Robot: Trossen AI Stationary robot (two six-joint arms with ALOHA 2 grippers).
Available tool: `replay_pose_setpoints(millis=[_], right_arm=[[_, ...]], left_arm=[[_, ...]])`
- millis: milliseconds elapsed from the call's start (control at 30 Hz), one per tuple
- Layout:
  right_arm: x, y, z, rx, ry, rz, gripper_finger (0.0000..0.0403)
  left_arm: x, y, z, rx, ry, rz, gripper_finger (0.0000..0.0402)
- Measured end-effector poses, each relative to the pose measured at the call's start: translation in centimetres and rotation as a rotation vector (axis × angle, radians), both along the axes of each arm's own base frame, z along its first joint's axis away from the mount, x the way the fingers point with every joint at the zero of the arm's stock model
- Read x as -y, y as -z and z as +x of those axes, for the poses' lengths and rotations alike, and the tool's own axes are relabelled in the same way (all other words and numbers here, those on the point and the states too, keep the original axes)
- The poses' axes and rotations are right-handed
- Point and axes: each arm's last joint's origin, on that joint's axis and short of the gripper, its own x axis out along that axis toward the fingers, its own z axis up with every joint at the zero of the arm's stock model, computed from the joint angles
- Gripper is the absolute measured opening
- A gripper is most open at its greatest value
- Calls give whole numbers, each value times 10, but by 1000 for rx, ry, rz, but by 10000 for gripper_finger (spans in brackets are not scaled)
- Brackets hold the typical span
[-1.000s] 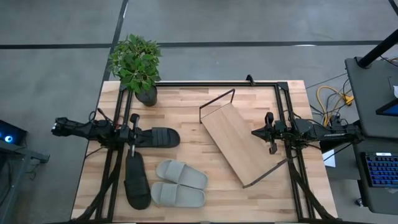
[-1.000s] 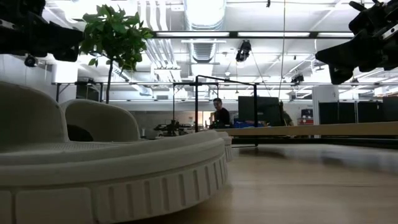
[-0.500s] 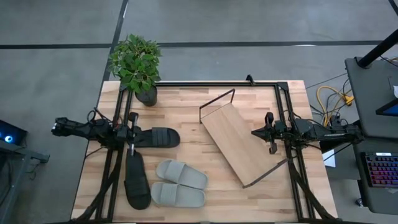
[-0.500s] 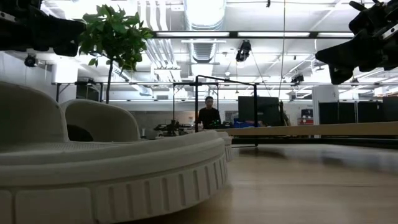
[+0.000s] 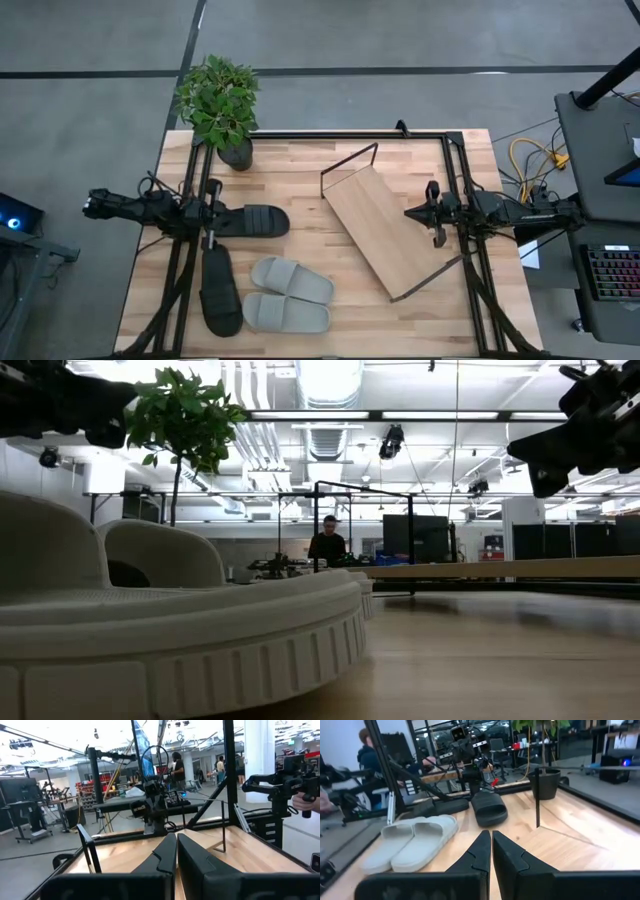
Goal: Pick and place slides into the shelf
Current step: Put the top gray slide on the shelf
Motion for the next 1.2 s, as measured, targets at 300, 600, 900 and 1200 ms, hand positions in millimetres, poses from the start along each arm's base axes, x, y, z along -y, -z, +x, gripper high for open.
replay_pose_setpoints(millis=[300, 600, 900, 1200], right_arm=[[0, -31, -4, 328, -23, 24, 9], [-1, -48, -1, 408, -40, -52, 42], [-6, -103, 28, 307, -148, -72, 140], [-11, -135, 67, -184, -163, 40, 166]], left_arm=[[1, -25, -1, 251, 30, 10, 1], [7, -57, 24, 225, 13, 59, 75], [17, -109, 67, 183, 43, -14, 157], [26, -111, 98, 86, 74, -66, 164]])
